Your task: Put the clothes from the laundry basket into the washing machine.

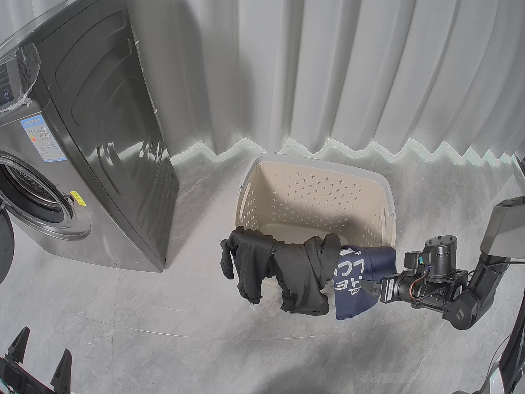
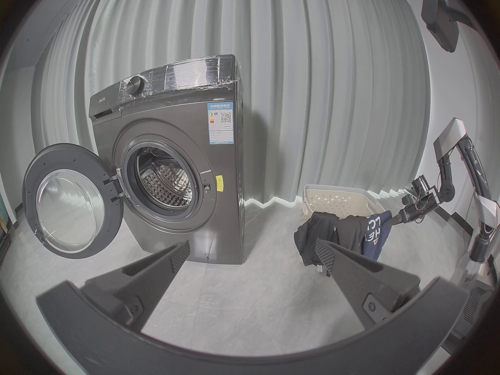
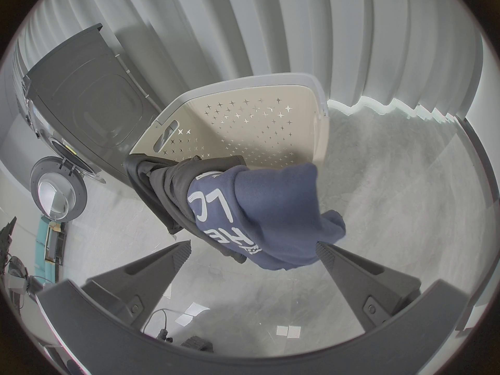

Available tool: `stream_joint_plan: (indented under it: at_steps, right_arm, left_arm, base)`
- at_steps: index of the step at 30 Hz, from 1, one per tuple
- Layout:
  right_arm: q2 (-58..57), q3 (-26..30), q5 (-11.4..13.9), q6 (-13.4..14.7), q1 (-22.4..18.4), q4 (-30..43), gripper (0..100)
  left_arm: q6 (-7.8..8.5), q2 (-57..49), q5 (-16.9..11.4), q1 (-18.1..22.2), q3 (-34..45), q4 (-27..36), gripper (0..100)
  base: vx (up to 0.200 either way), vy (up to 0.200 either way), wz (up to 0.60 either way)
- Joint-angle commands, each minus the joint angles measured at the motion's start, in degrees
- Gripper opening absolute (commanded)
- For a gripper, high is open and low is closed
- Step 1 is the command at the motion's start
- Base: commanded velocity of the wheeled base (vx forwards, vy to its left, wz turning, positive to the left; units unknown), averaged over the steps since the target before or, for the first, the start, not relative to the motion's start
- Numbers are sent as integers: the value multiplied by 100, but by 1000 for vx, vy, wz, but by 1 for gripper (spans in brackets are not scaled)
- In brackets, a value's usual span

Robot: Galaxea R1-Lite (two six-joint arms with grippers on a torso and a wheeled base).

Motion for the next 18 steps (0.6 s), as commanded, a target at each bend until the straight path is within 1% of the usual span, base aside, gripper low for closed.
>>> stream_joint_plan:
  at_steps: [1,8,15,18]
  right_arm:
    - [524,-258,1,2,17,-88,100]
    - [603,-565,-7,11,87,-88,100]
    - [814,-829,-139,19,61,-88,100]
    - [867,-925,-139,28,52,-97,100]
  left_arm:
    - [-9,-77,7,2,92,-1,100]
    - [-9,-77,-2,2,92,-1,100]
    - [-9,-77,-2,2,92,-1,100]
    - [-9,-77,-2,2,92,-1,100]
  base:
    - [0,0,0]
    - [0,0,0]
    - [0,0,0]
    - [0,0,0]
